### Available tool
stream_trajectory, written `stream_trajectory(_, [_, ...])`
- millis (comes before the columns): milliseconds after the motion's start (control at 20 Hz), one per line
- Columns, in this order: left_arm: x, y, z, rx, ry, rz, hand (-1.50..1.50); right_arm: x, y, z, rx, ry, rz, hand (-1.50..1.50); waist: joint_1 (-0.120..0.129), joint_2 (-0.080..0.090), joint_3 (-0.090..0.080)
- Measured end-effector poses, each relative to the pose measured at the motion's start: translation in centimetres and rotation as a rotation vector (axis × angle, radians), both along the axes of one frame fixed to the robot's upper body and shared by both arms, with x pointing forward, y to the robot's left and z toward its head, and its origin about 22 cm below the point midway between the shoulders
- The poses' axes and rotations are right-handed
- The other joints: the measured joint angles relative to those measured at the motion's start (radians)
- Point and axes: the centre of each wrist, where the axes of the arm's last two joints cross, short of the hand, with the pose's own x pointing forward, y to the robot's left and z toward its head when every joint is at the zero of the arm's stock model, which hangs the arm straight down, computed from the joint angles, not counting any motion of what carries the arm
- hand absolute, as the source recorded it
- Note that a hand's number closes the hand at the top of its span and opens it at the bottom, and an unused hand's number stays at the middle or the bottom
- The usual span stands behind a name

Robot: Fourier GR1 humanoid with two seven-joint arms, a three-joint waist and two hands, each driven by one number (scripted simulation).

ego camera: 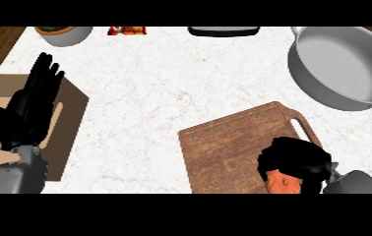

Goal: Pick the squash from the cutting board and place it in the pot

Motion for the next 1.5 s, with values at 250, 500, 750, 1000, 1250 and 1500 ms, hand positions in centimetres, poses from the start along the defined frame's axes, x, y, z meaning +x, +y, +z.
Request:
stream_trajectory(250, [-0.1, 0.0, -0.4, -0.004, 0.001, 0.014, 0.0, -4.7, -2.4, 0.5, 0.014, 0.006, -0.181, 1.5, -0.018, 0.001, 0.003])
stream_trajectory(500, [-0.3, 0.1, -0.5, 0.003, 0.0, 0.014, 0.0, -8.4, -3.2, 3.3, 0.115, -0.015, -0.299, 1.5, -0.017, 0.004, 0.005])
stream_trajectory(750, [-0.6, 0.2, -0.7, -0.001, -0.003, 0.024, 0.0, -9.3, -4.4, 6.6, 0.364, -0.113, -0.473, 1.5, -0.025, 0.004, 0.006])
stream_trajectory(1000, [-0.1, 0.3, -0.5, 0.004, -0.006, 0.019, 0.0, -9.5, -6.2, 10.4, 0.579, -0.257, -0.635, 1.5, -0.019, 0.006, 0.006])
stream_trajectory(1250, [0.3, -0.3, 0.0, 0.0, -0.005, -0.007, 0.0, -8.5, -9.9, 13.7, 0.703, -0.346, -0.772, 1.5, 0.001, 0.01, 0.006])
stream_trajectory(1500, [0.7, -0.6, 0.2, -0.001, -0.008, -0.019, 0.0, -6.4, -12.6, 16.7, 0.752, -0.37, -0.869, 1.5, 0.014, 0.011, 0.006])
